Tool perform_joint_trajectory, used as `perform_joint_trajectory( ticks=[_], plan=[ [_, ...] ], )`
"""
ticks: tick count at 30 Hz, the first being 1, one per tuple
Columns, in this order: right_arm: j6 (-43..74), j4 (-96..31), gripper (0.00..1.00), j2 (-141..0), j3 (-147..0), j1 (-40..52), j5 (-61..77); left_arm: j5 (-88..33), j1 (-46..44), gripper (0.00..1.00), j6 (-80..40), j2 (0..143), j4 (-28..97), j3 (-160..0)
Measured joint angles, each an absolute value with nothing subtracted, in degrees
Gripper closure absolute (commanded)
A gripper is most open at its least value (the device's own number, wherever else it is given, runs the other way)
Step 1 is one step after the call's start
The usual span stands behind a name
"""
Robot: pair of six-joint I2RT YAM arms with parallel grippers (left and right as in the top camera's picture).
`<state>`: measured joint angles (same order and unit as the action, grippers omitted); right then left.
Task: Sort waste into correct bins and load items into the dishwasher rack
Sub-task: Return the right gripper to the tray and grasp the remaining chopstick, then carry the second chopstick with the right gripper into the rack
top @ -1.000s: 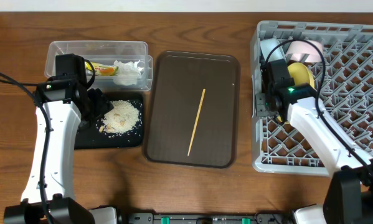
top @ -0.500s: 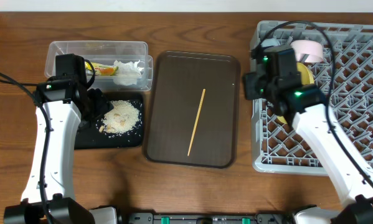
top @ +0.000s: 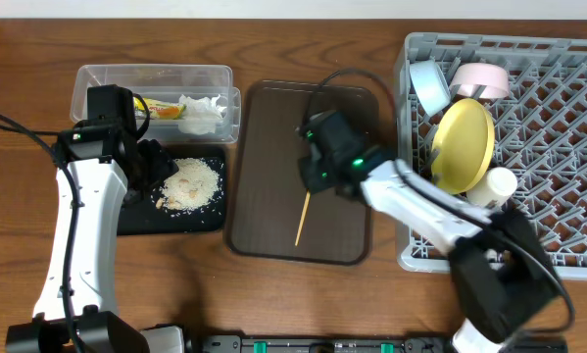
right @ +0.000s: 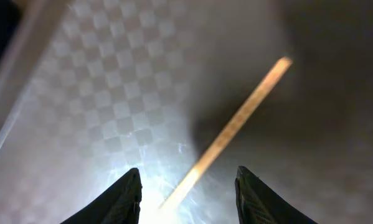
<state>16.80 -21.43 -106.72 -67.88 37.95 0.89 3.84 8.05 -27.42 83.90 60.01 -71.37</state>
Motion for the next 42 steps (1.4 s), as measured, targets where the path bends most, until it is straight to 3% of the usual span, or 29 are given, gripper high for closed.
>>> perform_joint_trajectory(
  ticks=[7, 11, 18, 31, 42],
  plan=[
    [23.53, -22.41, 0.61, -112.40, -68.07, 41.15, -4.64, 3.84, 8.05, 0.18, -27.42, 83.90, 60.01, -71.37],
    [26.37, -23.99, 0.82, -112.44, -68.31, 41.17, -6.57, 3.86, 8.05, 0.18, -27.42, 83.90, 59.99, -71.37],
    [31.09, -25.91, 0.99, -112.44, -68.49, 40.97, -9.74, 3.84, 8.05, 0.18, -27.44, 83.90, 60.01, -71.37],
    [26.92, -30.44, 0.99, -104.33, -68.47, 36.14, -7.11, 3.84, 8.05, 0.18, -27.42, 83.90, 60.03, -71.37],
    [20.64, -43.81, 0.99, -85.38, -68.51, 19.94, -2.87, 3.55, 6.48, 0.18, -27.20, 83.90, 59.66, -71.37]
  ],
)
